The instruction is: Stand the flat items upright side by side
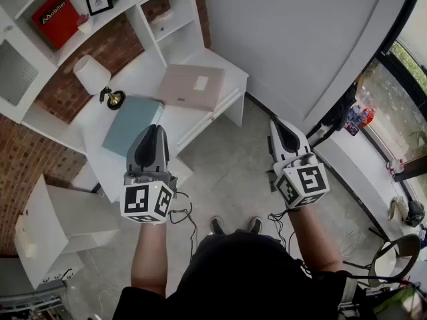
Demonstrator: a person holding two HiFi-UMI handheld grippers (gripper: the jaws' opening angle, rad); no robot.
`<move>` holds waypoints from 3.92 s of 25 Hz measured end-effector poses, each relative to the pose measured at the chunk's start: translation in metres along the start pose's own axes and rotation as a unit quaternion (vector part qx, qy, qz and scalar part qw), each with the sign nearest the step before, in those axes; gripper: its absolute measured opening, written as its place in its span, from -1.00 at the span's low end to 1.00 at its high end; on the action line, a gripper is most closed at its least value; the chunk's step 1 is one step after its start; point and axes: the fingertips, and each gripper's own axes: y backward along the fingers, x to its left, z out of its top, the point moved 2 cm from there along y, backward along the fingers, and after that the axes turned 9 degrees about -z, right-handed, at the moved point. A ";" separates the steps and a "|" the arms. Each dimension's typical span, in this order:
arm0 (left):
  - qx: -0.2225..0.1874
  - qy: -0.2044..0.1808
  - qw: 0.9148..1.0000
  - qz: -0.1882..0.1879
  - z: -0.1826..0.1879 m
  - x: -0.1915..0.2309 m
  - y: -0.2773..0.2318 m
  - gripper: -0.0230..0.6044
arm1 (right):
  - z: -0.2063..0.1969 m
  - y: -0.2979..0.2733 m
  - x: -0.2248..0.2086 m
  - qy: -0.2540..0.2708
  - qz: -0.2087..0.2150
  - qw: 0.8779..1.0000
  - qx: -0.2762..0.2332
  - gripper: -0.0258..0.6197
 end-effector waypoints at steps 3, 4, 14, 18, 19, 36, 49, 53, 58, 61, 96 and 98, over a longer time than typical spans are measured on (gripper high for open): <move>0.001 -0.004 1.000 0.003 0.004 -0.019 -0.005 -0.80 | 0.005 0.007 -0.016 -0.003 0.005 1.000 -0.002 -0.92; 0.001 -0.005 1.000 0.003 0.005 -0.025 -0.006 -0.80 | 0.006 0.010 -0.021 -0.003 0.006 1.000 -0.002 -0.92; 0.010 -0.009 0.999 0.034 -0.001 -0.048 -0.018 -0.80 | -0.007 0.000 -0.048 -0.028 0.046 0.999 0.005 -0.92; 0.027 0.026 0.999 0.011 -0.018 -0.068 -0.033 -0.80 | -0.019 0.008 -0.071 -0.050 0.050 0.997 0.029 -0.92; 0.033 0.038 0.999 0.008 -0.024 -0.066 -0.037 -0.76 | -0.022 0.006 -0.073 -0.050 0.051 0.997 0.033 -0.89; 0.085 0.099 0.991 -0.028 -0.091 0.110 -0.112 -0.02 | -0.054 -0.144 -0.008 -0.039 0.028 0.996 0.075 -0.28; 0.132 0.154 0.975 -0.086 -0.147 0.247 -0.155 -0.03 | -0.097 -0.249 0.050 -0.047 -0.022 0.988 0.146 -0.20; 0.160 0.191 0.963 -0.106 -0.174 0.263 -0.180 -0.03 | -0.120 -0.273 0.042 -0.067 -0.025 0.983 0.168 -0.18; 0.227 0.209 0.942 -0.131 -0.214 0.270 -0.218 -0.03 | -0.159 -0.311 0.027 -0.126 -0.011 0.970 0.206 -0.17; 0.273 0.203 0.931 -0.131 -0.239 0.276 -0.246 -0.03 | -0.185 -0.341 0.017 -0.166 -0.010 0.959 0.231 -0.17; 0.469 0.258 0.839 -0.095 -0.426 0.336 -0.378 0.02 | -0.377 -0.426 -0.042 -0.241 -0.002 0.847 0.475 -0.11; 0.458 0.255 0.846 -0.102 -0.422 0.334 -0.378 -0.01 | -0.376 -0.425 -0.043 -0.240 -0.012 0.850 0.469 -0.12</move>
